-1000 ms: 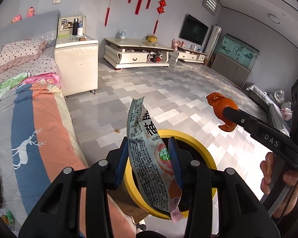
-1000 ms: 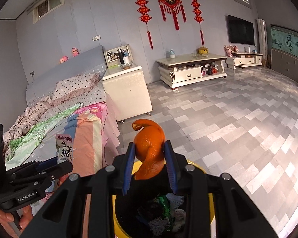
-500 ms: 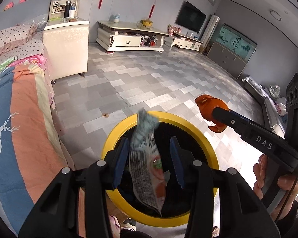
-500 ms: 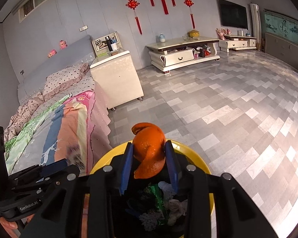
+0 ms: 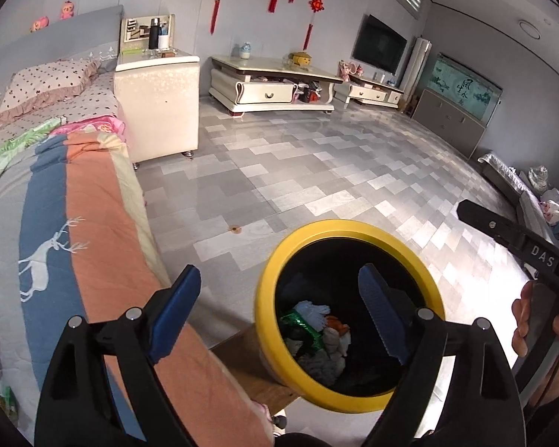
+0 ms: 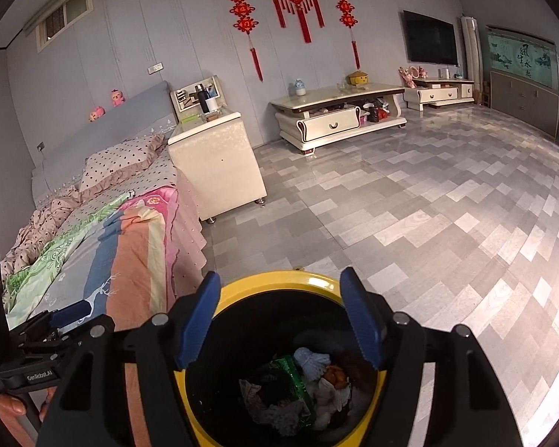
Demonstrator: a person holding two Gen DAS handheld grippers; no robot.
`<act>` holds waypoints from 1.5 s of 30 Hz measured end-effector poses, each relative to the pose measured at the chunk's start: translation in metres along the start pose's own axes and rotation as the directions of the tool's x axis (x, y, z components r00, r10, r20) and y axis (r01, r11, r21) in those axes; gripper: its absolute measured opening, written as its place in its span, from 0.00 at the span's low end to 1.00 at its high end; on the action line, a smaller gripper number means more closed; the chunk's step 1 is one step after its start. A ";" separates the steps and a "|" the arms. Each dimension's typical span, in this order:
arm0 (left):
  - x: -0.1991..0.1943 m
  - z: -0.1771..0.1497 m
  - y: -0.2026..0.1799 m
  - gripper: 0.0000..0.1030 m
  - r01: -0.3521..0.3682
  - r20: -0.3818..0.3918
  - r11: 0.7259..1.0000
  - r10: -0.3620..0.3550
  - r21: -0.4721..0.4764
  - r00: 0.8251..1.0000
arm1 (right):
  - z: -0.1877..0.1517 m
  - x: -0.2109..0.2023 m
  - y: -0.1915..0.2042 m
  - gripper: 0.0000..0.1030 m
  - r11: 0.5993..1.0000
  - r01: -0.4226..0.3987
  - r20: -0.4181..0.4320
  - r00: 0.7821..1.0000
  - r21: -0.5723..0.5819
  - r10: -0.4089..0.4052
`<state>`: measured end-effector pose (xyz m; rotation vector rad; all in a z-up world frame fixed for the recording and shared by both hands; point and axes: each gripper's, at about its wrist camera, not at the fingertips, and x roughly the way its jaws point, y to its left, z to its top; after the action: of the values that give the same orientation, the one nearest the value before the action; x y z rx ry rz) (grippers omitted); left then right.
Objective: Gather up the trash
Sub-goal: 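Move both open tools back over the remaining trash on the bed, then grasp the black plastic bag with the left tool while the right grasps the green packet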
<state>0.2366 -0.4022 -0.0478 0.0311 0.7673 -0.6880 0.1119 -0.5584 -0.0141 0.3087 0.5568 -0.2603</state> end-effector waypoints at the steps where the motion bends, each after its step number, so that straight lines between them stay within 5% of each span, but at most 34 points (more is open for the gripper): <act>1: -0.004 -0.001 0.008 0.81 -0.009 0.001 1.000 0.009 -0.004 1.000 | -0.001 -0.002 0.005 0.65 1.000 -0.011 0.001 1.000 -0.006 0.011; 10: -0.059 -0.006 0.103 0.82 -0.133 0.039 0.988 0.136 -0.076 0.990 | -0.002 -0.016 0.067 0.66 0.990 -0.096 0.007 0.995 -0.100 0.097; 19: -0.121 -0.026 0.212 0.84 -0.266 0.054 0.950 0.278 -0.165 0.959 | -0.013 -0.022 0.156 0.66 0.952 -0.226 -0.023 0.974 -0.209 0.226; 31: -0.168 -0.071 0.335 0.85 -0.408 -0.010 0.862 0.425 -0.301 0.905 | -0.067 -0.006 0.270 0.68 0.839 -0.410 -0.179 0.912 -0.358 0.369; 45: -0.148 -0.115 0.401 0.84 -0.427 -0.098 0.816 0.425 -0.390 0.900 | -0.151 0.040 0.369 0.68 0.706 -0.578 -0.421 0.806 -0.409 0.416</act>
<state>0.3221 0.0261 -0.1228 -0.1681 0.8611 -0.0900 0.1923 -0.1707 -0.0784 -0.0457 0.7957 0.4909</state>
